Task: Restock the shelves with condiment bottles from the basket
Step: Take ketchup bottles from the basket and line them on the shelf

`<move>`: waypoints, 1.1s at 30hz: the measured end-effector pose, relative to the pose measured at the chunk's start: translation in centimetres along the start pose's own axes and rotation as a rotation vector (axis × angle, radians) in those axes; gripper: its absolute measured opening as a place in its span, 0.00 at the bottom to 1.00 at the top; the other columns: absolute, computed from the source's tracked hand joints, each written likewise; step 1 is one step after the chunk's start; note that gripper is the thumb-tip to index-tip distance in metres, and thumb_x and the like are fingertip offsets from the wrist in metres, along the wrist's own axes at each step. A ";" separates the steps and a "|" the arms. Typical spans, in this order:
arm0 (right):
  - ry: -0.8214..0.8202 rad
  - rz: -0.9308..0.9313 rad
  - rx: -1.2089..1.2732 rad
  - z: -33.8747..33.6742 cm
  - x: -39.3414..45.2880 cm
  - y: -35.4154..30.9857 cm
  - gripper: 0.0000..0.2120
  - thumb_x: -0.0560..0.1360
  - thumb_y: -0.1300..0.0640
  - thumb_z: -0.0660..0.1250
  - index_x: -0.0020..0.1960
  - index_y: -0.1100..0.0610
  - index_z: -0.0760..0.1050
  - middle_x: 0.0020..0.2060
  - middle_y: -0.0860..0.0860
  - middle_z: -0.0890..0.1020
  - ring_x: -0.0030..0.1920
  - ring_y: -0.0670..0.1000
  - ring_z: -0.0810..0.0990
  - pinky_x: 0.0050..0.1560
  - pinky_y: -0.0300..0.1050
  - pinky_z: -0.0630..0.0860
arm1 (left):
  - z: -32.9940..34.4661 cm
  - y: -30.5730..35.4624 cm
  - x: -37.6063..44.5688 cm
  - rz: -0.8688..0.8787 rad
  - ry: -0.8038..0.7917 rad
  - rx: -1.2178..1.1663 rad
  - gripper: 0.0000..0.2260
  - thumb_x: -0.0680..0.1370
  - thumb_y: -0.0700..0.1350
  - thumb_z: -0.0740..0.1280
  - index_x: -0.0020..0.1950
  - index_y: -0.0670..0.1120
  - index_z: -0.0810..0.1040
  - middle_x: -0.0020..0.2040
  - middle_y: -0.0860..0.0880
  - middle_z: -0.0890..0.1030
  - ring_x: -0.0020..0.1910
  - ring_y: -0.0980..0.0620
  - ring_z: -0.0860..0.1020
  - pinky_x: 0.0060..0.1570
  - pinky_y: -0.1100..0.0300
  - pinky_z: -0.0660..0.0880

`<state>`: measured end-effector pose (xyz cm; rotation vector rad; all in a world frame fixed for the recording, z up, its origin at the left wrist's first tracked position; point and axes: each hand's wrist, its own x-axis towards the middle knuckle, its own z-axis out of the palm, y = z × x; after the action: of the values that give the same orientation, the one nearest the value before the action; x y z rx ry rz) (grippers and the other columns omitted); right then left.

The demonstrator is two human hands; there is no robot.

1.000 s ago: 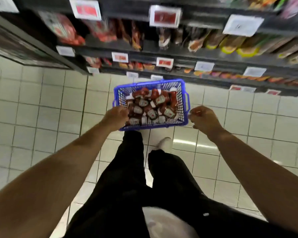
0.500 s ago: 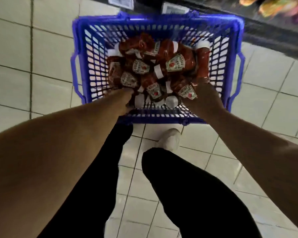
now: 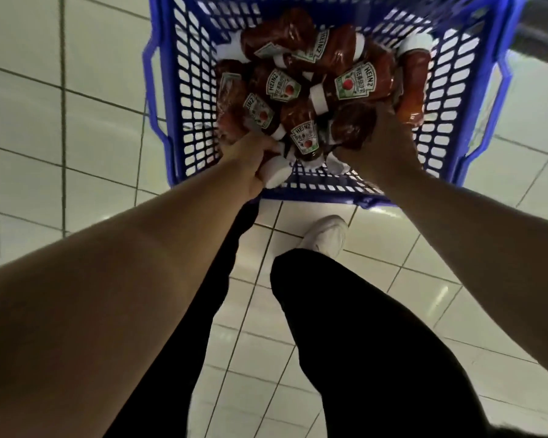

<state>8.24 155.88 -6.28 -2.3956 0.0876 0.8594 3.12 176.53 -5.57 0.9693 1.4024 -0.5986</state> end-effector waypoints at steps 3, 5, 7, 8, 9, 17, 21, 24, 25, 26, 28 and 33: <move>0.038 0.078 0.192 -5.2 -4.5 -3.8 0.41 0.56 0.35 0.77 0.65 0.48 0.76 0.55 0.44 0.83 0.54 0.44 0.80 0.56 0.41 0.76 | -1.2 1.5 -7.8 0.113 -0.130 0.155 0.32 0.69 0.25 0.68 0.69 0.47 0.71 0.60 0.41 0.82 0.57 0.40 0.82 0.53 0.36 0.80; 0.033 0.133 0.413 -9.4 -8.4 -6.6 0.34 0.56 0.36 0.78 0.59 0.50 0.82 0.47 0.43 0.86 0.49 0.44 0.84 0.57 0.49 0.82 | -1.8 2.9 -14.1 0.126 -0.226 0.169 0.31 0.68 0.25 0.67 0.68 0.46 0.73 0.59 0.40 0.83 0.57 0.39 0.83 0.52 0.37 0.81; 0.014 0.125 0.704 -14.1 -12.8 -9.9 0.26 0.59 0.42 0.81 0.53 0.50 0.85 0.44 0.46 0.87 0.47 0.48 0.86 0.57 0.55 0.82 | -2.1 4.7 -21.5 0.168 -0.301 0.155 0.28 0.68 0.25 0.66 0.66 0.42 0.75 0.57 0.38 0.83 0.54 0.39 0.83 0.51 0.42 0.82; -0.011 0.106 0.833 -16.5 -15.2 -11.8 0.24 0.59 0.43 0.83 0.52 0.51 0.85 0.45 0.48 0.87 0.48 0.52 0.86 0.57 0.57 0.82 | -2.3 5.6 -25.3 0.206 -0.327 0.155 0.27 0.67 0.26 0.67 0.65 0.41 0.76 0.56 0.38 0.83 0.52 0.39 0.83 0.49 0.44 0.82; -0.040 0.087 0.937 -19.0 -17.7 -13.6 0.24 0.60 0.43 0.84 0.51 0.52 0.85 0.46 0.52 0.87 0.49 0.55 0.86 0.57 0.59 0.82 | -2.4 6.4 -29.1 0.250 -0.368 0.146 0.25 0.68 0.27 0.67 0.64 0.41 0.77 0.55 0.37 0.84 0.51 0.40 0.84 0.47 0.45 0.82; -0.160 -0.089 1.306 -36.6 -33.4 -27.2 0.26 0.81 0.40 0.60 0.66 0.60 0.74 0.50 0.62 0.83 0.45 0.58 0.84 0.51 0.56 0.81 | -1.1 13.3 -52.8 0.556 -0.669 0.057 0.11 0.71 0.36 0.71 0.53 0.40 0.78 0.42 0.42 0.83 0.39 0.45 0.83 0.41 0.53 0.81; -0.042 -0.272 1.281 -43.5 -37.5 -33.6 0.18 0.76 0.50 0.69 0.59 0.61 0.76 0.47 0.62 0.83 0.41 0.57 0.84 0.44 0.52 0.82 | 1.1 17.9 -61.5 0.726 -0.738 0.103 0.14 0.73 0.34 0.70 0.58 0.40 0.77 0.41 0.45 0.83 0.38 0.46 0.83 0.43 0.53 0.80; 0.072 -0.455 1.206 -48.0 -39.8 -37.7 0.09 0.74 0.60 0.71 0.53 0.60 0.79 0.48 0.63 0.83 0.40 0.59 0.83 0.43 0.54 0.82 | 1.7 21.6 -67.6 0.862 -0.845 0.143 0.21 0.71 0.39 0.71 0.63 0.35 0.76 0.49 0.38 0.82 0.46 0.40 0.80 0.52 0.44 0.79; 0.117 -0.507 1.176 -49.4 -40.4 -39.0 0.07 0.74 0.61 0.71 0.52 0.60 0.80 0.48 0.62 0.84 0.41 0.59 0.83 0.45 0.55 0.81 | 1.6 22.9 -69.3 0.903 -0.863 0.142 0.23 0.70 0.40 0.71 0.65 0.35 0.75 0.51 0.37 0.81 0.48 0.39 0.80 0.54 0.42 0.78; 0.166 -0.552 1.152 -50.7 -41.0 -40.3 0.07 0.74 0.61 0.71 0.52 0.60 0.80 0.47 0.61 0.85 0.41 0.59 0.83 0.46 0.55 0.81 | 1.6 24.1 -70.9 0.941 -0.885 0.135 0.23 0.71 0.40 0.71 0.65 0.35 0.75 0.52 0.36 0.81 0.49 0.38 0.80 0.54 0.41 0.78; 0.251 -0.623 1.122 -53.0 -42.1 -42.7 0.08 0.74 0.61 0.70 0.52 0.62 0.80 0.46 0.59 0.86 0.42 0.58 0.85 0.46 0.53 0.82 | 1.5 26.5 -73.6 1.000 -0.999 0.140 0.19 0.73 0.39 0.69 0.64 0.36 0.75 0.51 0.36 0.81 0.46 0.40 0.81 0.52 0.44 0.79; 0.387 -0.720 1.101 -57.1 -44.8 -47.2 0.12 0.74 0.62 0.68 0.55 0.67 0.77 0.45 0.59 0.87 0.42 0.55 0.87 0.43 0.51 0.83 | 1.5 31.9 -78.7 1.123 -1.170 0.188 0.12 0.72 0.40 0.71 0.54 0.39 0.80 0.46 0.39 0.84 0.41 0.44 0.84 0.50 0.46 0.81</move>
<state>16.64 157.76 79.83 -1.3280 -0.1233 -0.0540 21.05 176.42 77.43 1.0795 -0.2928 -0.2944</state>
